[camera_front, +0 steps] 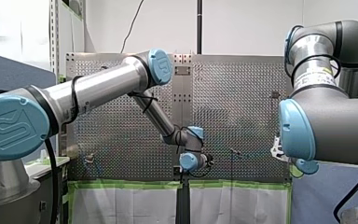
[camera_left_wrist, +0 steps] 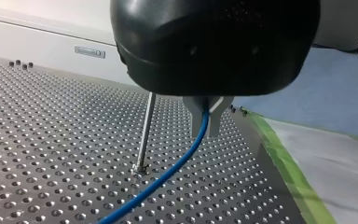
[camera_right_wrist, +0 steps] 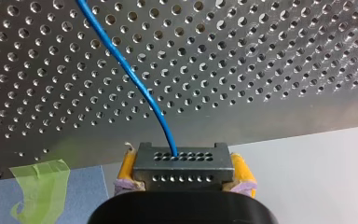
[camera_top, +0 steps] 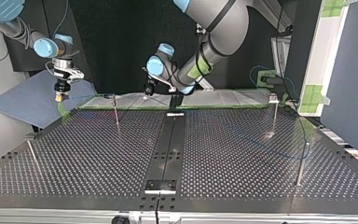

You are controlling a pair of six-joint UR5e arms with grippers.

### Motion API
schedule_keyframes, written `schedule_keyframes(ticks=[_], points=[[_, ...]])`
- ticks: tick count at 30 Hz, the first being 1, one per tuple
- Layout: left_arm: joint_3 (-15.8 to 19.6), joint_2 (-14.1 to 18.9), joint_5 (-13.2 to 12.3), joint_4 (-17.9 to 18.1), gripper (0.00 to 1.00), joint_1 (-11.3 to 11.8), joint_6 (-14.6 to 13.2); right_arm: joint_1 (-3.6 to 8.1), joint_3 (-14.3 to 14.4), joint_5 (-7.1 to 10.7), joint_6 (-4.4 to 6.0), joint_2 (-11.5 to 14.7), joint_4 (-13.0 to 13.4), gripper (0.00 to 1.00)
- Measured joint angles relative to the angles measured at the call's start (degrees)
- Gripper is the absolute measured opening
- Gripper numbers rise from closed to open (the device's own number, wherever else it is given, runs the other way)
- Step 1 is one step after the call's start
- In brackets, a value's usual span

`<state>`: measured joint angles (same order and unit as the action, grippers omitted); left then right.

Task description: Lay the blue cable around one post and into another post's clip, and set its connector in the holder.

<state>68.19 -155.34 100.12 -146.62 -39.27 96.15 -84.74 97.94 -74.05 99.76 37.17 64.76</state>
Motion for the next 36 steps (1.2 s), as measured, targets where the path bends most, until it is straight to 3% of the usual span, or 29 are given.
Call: schedule_keyframes(ticks=[36], points=[[-4.12, -0.01, 0.41, -2.48, 0.00, 1.16, 0.11, -0.12, -2.68, -0.30, -0.65, -0.48, -1.78, 0.00]])
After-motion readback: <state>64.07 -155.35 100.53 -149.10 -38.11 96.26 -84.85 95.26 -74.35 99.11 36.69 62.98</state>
